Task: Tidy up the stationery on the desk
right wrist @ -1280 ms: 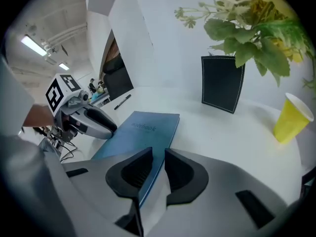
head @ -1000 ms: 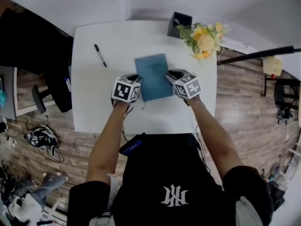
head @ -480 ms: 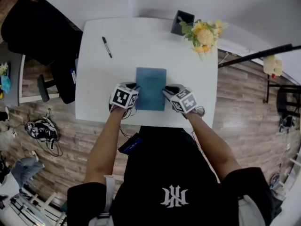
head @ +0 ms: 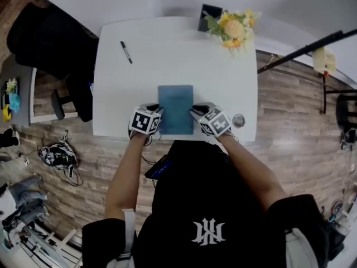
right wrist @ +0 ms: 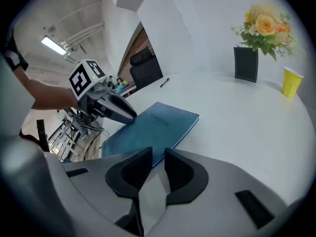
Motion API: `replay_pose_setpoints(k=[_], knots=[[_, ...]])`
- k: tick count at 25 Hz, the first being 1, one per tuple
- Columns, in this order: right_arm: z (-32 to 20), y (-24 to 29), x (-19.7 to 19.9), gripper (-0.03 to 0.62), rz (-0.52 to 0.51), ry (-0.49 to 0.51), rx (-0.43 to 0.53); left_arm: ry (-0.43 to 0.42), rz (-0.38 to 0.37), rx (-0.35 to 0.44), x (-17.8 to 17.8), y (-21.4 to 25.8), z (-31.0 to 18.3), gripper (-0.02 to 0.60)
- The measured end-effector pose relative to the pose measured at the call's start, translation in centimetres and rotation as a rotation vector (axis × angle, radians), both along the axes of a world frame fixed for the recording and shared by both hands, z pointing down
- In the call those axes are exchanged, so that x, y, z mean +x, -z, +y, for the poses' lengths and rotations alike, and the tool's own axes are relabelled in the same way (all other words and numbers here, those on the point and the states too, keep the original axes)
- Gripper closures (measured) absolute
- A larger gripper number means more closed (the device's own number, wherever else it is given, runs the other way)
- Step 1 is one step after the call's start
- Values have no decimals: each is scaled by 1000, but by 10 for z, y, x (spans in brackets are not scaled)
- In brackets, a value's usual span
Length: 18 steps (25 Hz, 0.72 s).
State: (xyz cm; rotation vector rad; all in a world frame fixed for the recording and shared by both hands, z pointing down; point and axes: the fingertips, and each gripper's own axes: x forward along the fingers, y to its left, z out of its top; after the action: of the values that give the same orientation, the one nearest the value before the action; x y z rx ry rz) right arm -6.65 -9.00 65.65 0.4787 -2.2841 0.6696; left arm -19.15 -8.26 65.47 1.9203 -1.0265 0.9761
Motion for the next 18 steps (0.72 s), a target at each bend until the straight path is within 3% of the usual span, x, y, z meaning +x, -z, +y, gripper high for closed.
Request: replay_pose_setpoints(k=[13,15,18], knots=[[-1,1,0,494,9,-10,-1,-56,-33,-19,-3,-1,2,489],[-10,12,7,494,-7,-54,8,-70,-17,-10,-8,5,-1,466],[-35,42,11,494,-48,-133,47,-23,76,34,-27,26,-16,469]])
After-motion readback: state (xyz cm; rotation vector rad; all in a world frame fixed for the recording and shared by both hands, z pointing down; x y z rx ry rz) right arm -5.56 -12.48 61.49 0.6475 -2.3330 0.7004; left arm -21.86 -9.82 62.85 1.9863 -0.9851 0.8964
